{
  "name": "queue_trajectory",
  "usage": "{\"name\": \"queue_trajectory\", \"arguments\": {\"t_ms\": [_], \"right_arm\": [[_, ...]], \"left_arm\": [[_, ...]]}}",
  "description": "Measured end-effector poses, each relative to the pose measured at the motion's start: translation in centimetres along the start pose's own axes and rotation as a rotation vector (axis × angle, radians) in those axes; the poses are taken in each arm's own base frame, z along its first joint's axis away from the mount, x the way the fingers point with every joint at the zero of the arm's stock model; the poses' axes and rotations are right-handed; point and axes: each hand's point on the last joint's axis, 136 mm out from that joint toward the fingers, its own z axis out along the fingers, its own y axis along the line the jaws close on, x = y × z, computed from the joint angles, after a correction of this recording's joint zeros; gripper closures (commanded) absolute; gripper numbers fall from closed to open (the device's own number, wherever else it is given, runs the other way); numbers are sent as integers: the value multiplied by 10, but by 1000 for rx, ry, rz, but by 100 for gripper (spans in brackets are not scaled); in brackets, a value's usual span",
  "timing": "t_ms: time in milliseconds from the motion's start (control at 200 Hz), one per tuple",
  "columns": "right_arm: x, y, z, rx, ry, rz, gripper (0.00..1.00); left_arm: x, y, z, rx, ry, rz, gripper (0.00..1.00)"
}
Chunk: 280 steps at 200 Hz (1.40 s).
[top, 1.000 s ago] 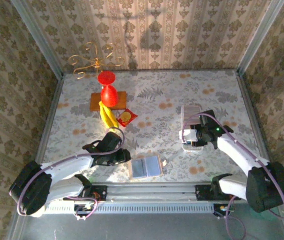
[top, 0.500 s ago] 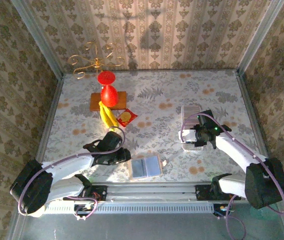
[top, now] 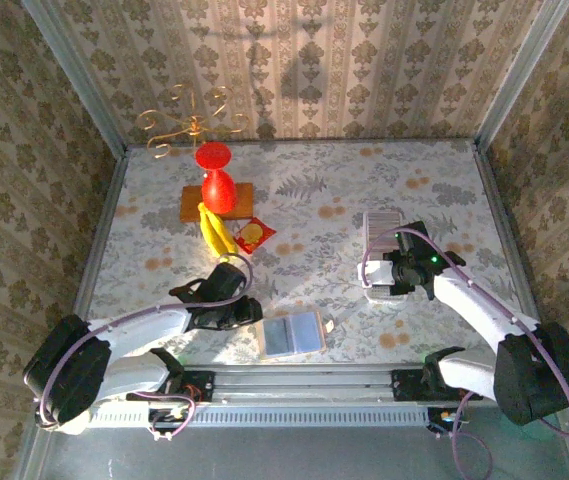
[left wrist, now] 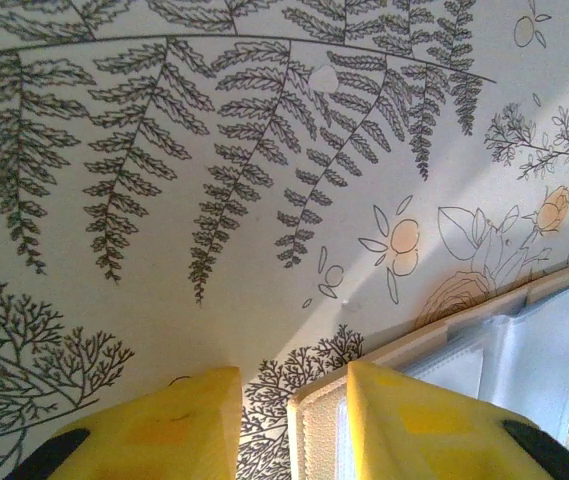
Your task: Put the credit cards into the card holder
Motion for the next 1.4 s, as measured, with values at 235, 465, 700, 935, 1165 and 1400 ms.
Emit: {"name": "queue_trajectory", "arguments": {"t_ms": [235,465,700,935,1165,1400], "right_arm": [[0,1,-10,17,3,0,95],[-3,6,-25,24,-20,30,100],[-15,20,-46,9,-97,109,100],[-43,11,-84,-7,-234,392,100],[-81,-7,-117,-80,-370,805,100],[-122,-8,-136,-114,-500,1057,100]], "left_arm": [[1,-2,0,9,7,8,61],[2,-5,0,24,16,29,50],[2,-9,-4,38,12,45,41],[14,-17,-5,34,42,104,30],[29,-27,-6,26,65,166,30],[34,-32,-16,50,37,157,30]]}}
